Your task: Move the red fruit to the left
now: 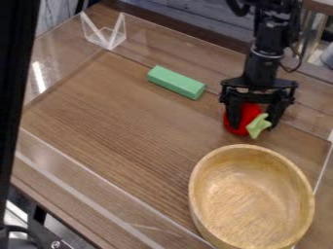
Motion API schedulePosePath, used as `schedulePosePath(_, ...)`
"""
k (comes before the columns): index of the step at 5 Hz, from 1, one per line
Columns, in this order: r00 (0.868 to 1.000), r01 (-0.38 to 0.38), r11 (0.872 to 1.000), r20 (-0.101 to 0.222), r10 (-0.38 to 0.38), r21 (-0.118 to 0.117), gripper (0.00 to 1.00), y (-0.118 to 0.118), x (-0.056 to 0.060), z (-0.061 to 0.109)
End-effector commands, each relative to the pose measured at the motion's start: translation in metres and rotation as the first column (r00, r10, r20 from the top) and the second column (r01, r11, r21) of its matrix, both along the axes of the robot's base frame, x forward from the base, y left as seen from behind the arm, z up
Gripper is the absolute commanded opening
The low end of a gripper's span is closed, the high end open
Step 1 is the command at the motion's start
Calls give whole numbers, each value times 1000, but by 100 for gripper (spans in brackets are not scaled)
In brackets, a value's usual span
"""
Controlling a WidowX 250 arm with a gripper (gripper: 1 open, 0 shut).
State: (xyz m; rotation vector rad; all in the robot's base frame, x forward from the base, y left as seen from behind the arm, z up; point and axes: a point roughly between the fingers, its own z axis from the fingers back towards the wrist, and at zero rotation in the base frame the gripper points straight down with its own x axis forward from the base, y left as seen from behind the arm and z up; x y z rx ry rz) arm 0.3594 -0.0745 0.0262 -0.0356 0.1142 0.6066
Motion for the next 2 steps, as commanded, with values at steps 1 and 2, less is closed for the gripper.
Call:
schedulePosePath(1, 998, 21, 1000, 51, -21, -1, 100, 7, 11, 18)
schedulePosePath(2, 998, 28, 1000, 48, -28, 4, 100, 4, 17, 14)
